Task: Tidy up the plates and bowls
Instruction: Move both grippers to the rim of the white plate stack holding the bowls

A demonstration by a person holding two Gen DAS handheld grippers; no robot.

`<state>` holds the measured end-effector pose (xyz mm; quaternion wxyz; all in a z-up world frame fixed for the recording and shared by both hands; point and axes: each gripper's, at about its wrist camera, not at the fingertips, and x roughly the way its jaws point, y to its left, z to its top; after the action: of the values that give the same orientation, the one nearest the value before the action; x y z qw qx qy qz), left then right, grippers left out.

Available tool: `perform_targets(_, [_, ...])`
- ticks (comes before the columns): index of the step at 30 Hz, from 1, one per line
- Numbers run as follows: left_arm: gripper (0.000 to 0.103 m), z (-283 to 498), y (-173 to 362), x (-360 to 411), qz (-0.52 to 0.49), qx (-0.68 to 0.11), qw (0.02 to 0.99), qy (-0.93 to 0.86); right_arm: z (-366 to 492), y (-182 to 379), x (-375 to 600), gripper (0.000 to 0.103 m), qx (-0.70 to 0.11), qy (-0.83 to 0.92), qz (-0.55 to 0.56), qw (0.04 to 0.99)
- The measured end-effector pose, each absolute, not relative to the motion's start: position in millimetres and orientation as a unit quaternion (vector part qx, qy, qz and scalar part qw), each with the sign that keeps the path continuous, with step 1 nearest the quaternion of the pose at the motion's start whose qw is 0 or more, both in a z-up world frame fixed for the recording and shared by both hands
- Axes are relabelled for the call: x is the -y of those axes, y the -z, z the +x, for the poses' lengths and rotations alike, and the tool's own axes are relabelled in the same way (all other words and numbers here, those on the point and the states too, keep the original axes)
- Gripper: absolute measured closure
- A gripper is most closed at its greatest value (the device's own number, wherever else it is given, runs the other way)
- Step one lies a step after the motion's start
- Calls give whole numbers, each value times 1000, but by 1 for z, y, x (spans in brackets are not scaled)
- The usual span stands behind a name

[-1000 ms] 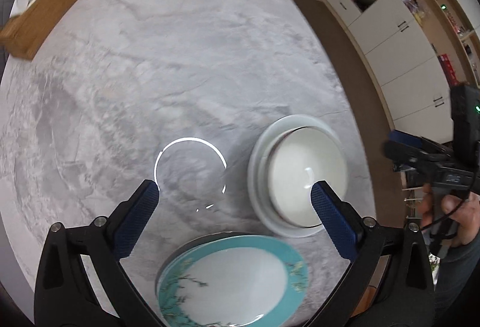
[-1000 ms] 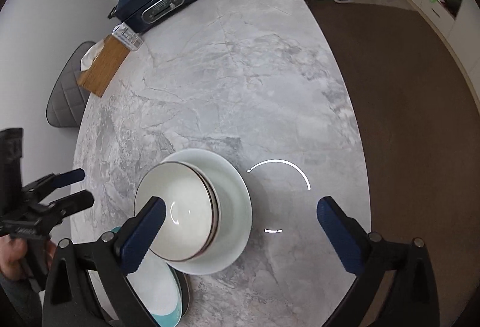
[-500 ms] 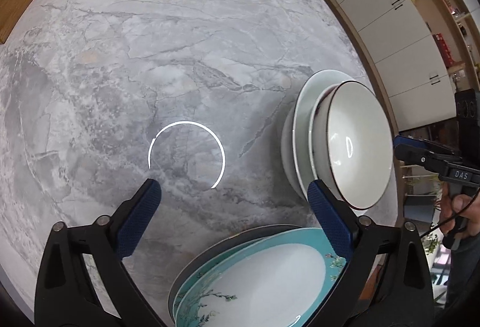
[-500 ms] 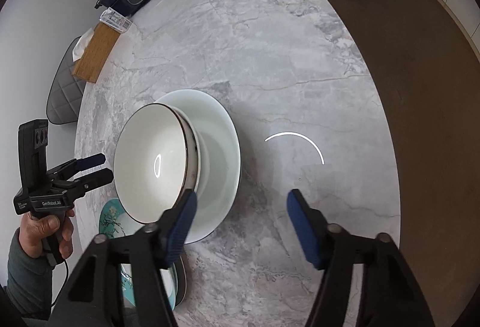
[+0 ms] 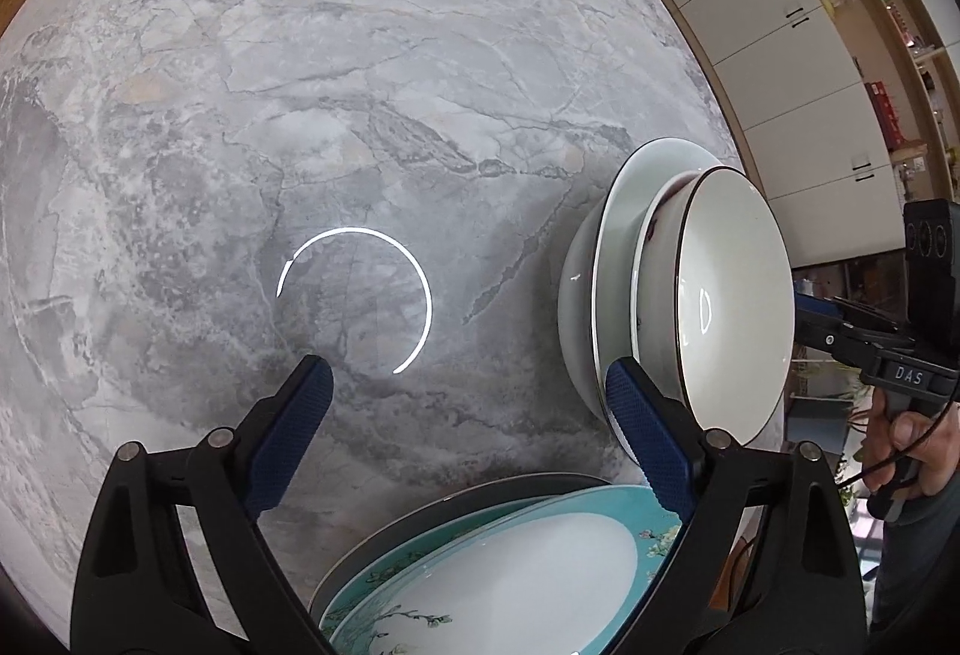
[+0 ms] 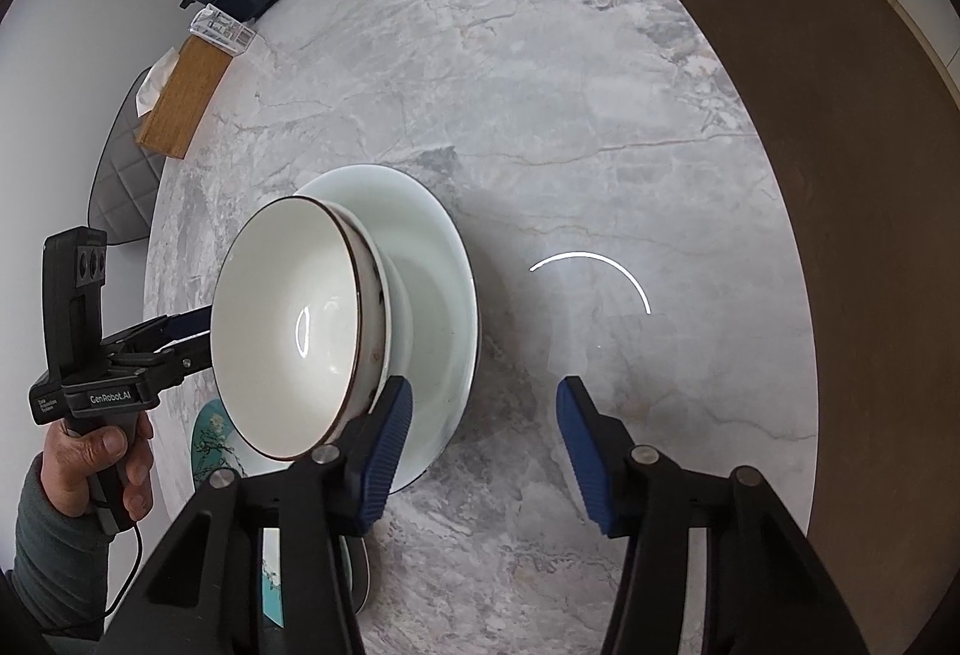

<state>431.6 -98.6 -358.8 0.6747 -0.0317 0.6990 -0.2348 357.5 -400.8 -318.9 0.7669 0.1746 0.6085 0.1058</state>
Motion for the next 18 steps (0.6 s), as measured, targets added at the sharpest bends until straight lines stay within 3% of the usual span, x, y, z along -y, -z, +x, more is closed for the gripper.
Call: perform_targets(18, [9, 441, 385, 120, -30, -707, 669, 226, 370, 340, 400, 56, -616, -91, 170, 764])
